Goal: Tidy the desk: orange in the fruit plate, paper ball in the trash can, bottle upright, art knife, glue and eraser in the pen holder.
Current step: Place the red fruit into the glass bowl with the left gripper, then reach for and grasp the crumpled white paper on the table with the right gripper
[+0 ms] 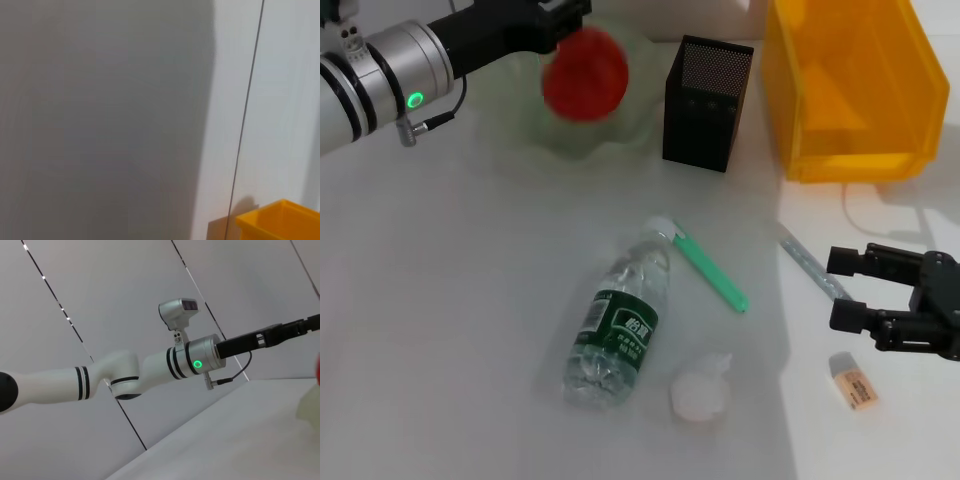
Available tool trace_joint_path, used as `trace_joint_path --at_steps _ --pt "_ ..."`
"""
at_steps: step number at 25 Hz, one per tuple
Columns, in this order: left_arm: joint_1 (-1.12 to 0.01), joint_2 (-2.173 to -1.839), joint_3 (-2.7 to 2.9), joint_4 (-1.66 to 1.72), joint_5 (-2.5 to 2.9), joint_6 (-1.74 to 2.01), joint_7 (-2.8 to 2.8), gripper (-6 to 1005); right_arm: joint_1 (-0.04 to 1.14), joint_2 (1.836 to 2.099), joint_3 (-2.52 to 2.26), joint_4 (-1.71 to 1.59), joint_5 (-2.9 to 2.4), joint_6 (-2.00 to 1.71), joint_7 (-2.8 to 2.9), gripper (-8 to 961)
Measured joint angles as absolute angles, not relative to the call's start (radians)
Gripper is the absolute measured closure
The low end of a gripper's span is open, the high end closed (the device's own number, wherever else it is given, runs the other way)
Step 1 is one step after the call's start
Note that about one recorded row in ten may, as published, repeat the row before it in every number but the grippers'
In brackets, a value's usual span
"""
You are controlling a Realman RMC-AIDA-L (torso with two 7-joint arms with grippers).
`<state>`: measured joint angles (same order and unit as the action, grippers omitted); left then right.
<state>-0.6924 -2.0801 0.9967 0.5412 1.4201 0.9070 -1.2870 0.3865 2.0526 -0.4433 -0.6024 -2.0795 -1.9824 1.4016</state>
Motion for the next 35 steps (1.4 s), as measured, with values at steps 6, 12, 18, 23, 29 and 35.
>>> trace_joint_path --at_steps 6,12,18,23,29,35 --pt "-0.645 -2.076 0.999 0.543 1.337 0.972 -1.259 468 0.387 2.052 -0.443 -0.595 -2.080 -1.970 1.401 113" --pt "-0.564 -2.062 0.989 0.578 1.330 1.174 -1.258 337 0.391 2.049 -0.443 -0.599 -2.068 -1.978 1.411 113" --pt "-0.451 -1.994 0.998 0.665 1.503 1.457 -1.284 181 0.393 2.014 -0.451 -0.800 -2.057 -2.050 1.624 113" --pt "-0.420 -1.954 0.990 0.677 1.622 1.592 -1.319 153 0.405 2.008 -0.458 -1.240 -2.056 -2.135 1.951 113" --pt "-0.407 -1.959 0.956 0.687 1.743 1.604 -1.368 153 0.487 2.005 -0.719 -1.758 -2.154 -2.155 2.316 113" --pt "-0.408 -1.974 0.925 0.687 1.778 1.604 -1.368 153 0.597 2.049 -0.933 -1.794 -2.437 -2.135 2.422 113"
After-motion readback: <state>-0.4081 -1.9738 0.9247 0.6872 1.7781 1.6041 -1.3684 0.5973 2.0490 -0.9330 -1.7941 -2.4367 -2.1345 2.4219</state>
